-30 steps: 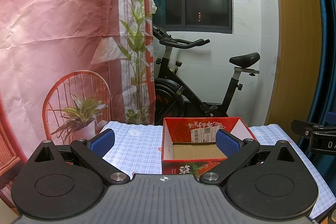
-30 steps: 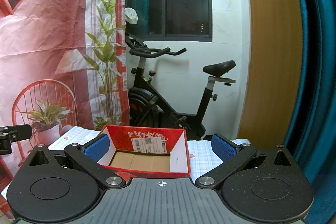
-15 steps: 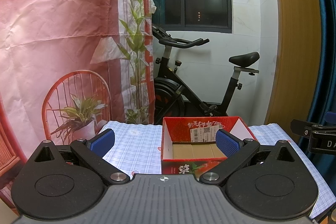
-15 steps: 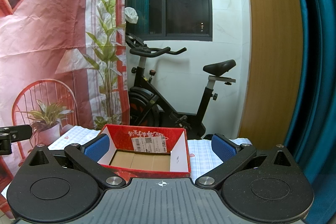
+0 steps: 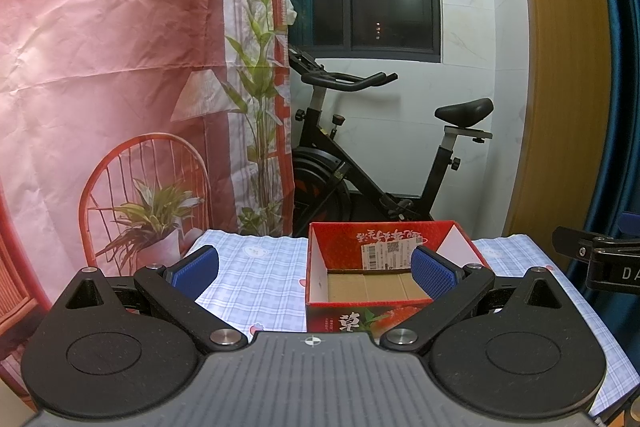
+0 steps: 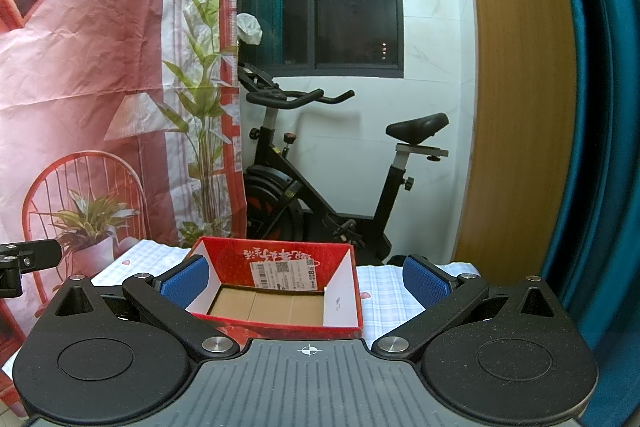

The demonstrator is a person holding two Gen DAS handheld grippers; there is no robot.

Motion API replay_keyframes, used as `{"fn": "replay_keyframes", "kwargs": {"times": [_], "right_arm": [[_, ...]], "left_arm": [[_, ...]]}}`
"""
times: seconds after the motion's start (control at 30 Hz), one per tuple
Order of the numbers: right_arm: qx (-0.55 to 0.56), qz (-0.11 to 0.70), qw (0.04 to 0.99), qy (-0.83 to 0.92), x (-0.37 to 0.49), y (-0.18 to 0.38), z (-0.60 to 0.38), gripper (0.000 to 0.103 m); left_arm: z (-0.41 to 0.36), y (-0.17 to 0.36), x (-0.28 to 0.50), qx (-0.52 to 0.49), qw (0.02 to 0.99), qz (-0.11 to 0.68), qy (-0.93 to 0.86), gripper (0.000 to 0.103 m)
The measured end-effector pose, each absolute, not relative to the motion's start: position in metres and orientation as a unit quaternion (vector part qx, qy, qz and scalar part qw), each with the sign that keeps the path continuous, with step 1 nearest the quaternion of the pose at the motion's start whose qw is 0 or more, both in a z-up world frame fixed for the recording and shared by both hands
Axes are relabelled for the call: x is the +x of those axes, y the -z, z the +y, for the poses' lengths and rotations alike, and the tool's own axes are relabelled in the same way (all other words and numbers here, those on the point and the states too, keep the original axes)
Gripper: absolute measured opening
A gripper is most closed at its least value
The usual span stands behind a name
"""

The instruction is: Organize soft objects

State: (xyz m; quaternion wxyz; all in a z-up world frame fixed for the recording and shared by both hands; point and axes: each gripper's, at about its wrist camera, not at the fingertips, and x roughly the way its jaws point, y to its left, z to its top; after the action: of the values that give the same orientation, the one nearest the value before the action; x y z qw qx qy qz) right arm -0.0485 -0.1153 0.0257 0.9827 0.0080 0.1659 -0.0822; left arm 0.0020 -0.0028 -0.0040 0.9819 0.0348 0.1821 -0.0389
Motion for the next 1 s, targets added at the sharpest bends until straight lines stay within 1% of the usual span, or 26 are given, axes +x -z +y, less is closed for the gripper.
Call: {"fn": "replay_keyframes", "kwargs": {"times": [0.67, 0.9, 1.0], "right_arm": [[0.011, 0.164, 0.983, 0.08, -0.048, -0.027, -0.117, 0.103], [0.038, 0.155, 0.985, 0.069, -0.045, -0.012, -0.126, 0.103], [0.068, 0.159, 0.984, 0.044, -0.041, 0.0, -0.133, 0.103]], "left_arm": [[-0.003, 0.005, 0.002, 0.035, 0.982, 0.183, 0.04, 0.103], [-0.006, 0.02, 0.007, 0.043, 0.981, 0.186, 0.034, 0.103], [-0.007, 0.031, 0.014, 0.046, 0.978, 0.204, 0.03, 0.103]]}}
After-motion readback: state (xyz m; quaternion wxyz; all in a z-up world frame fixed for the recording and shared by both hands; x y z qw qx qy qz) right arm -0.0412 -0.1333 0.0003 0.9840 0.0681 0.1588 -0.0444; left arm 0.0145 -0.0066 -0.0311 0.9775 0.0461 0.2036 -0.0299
